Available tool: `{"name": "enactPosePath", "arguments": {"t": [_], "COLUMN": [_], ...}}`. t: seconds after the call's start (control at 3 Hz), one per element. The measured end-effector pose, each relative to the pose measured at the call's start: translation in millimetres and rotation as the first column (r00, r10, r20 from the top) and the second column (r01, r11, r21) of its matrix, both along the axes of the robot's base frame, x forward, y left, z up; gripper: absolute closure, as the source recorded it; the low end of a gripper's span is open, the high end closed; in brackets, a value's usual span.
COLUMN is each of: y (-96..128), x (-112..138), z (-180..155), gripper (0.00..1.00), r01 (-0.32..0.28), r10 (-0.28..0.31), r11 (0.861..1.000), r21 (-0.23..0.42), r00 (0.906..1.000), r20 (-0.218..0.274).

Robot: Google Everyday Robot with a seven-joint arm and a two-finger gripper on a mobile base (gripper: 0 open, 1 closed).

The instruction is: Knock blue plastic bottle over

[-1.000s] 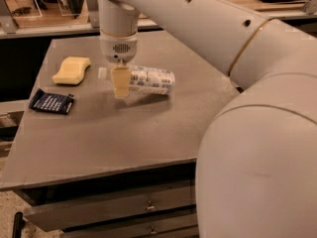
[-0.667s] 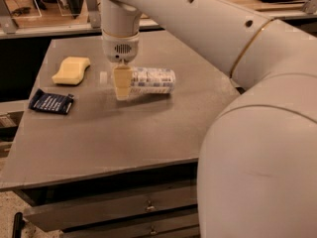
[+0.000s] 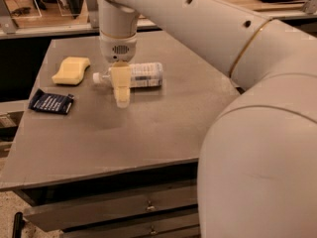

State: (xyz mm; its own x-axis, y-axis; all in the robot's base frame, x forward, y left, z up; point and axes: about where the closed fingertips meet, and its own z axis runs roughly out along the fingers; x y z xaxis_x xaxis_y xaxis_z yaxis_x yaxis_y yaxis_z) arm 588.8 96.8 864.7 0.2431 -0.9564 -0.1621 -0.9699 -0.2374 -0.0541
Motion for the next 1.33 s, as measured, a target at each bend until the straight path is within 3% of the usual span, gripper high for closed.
{"name": "enactPosePath", "arguments": {"t": [0.33, 0.67, 1.0, 1.33], "y": [-14.6, -38.9, -69.5, -107.7], "x": [-2.6, -14.6, -20.1, -12.3], "z": [33.7, 86.2, 123.3, 142.0], "gripper": [0.0, 0.0, 0.0, 0.0], "r01": [-0.012, -0.032, -0.026, 0.036], "r10": [0.006, 0.002, -0.034, -0.113], "r11": [0.998, 0.991, 0.979, 0.967], "r21": [0.056, 0.132, 0.204, 0.252], "r00": [0.9946, 0.9755, 0.9579, 0.9471], "r20": [0.104, 0.22, 0.285, 0.3]}}
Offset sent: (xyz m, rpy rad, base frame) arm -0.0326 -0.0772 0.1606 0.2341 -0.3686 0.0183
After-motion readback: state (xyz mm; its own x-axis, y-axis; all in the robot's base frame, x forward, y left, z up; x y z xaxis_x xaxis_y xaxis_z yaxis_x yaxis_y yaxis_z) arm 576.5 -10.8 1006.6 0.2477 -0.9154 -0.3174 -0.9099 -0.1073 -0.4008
